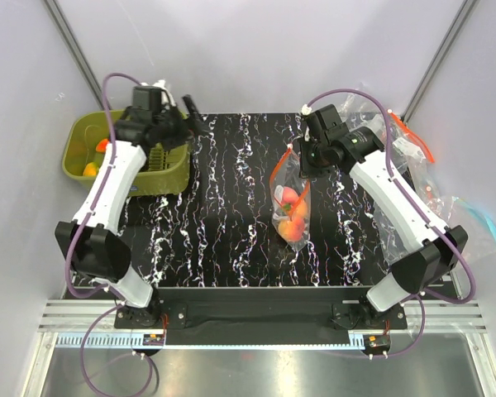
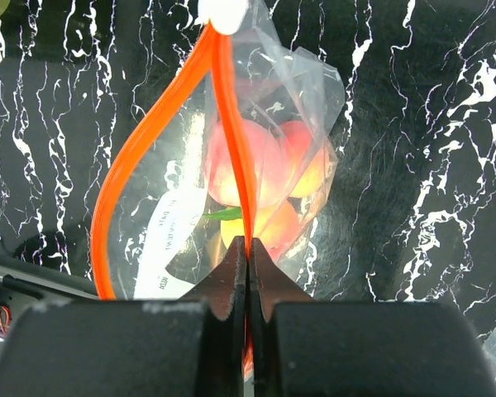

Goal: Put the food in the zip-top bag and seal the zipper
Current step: Move the bin to the center of the board.

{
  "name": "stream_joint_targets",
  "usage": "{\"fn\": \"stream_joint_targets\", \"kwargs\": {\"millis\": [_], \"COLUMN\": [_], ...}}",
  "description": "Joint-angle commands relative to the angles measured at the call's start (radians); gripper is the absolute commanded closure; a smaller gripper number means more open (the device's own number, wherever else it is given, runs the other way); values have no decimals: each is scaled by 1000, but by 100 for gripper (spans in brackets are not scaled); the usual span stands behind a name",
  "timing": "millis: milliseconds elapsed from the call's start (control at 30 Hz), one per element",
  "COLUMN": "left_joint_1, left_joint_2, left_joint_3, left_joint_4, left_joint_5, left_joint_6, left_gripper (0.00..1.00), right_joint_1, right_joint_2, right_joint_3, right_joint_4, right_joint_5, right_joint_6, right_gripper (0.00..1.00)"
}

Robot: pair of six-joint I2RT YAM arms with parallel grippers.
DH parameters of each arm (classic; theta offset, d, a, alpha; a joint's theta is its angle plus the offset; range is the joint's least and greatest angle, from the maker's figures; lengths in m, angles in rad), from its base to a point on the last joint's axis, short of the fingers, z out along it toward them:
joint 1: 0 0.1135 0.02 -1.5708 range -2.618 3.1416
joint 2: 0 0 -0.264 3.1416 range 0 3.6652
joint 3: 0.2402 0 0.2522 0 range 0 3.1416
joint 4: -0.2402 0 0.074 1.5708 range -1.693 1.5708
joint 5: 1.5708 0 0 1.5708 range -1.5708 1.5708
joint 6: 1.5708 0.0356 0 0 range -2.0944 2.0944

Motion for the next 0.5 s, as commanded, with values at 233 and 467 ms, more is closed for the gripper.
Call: {"fn": "stream_joint_targets", "kwargs": {"millis": [233,467], "left_joint_1": [226,173], "left_joint_2": [160,373], "left_joint_3": [199,321], "left_joint_4": [-152,-304], "left_joint_5": [-118,-77], "left_joint_6": [169,243], "left_gripper": [2,15], "right_joint_1": [-18,-70], "right_joint_2": [-49,1], "right_joint_3": [-47,-47], "right_joint_4": [53,82], "right_joint_5": [18,-3], "right_joint_6": [-24,-22], "right_gripper": [100,100]}}
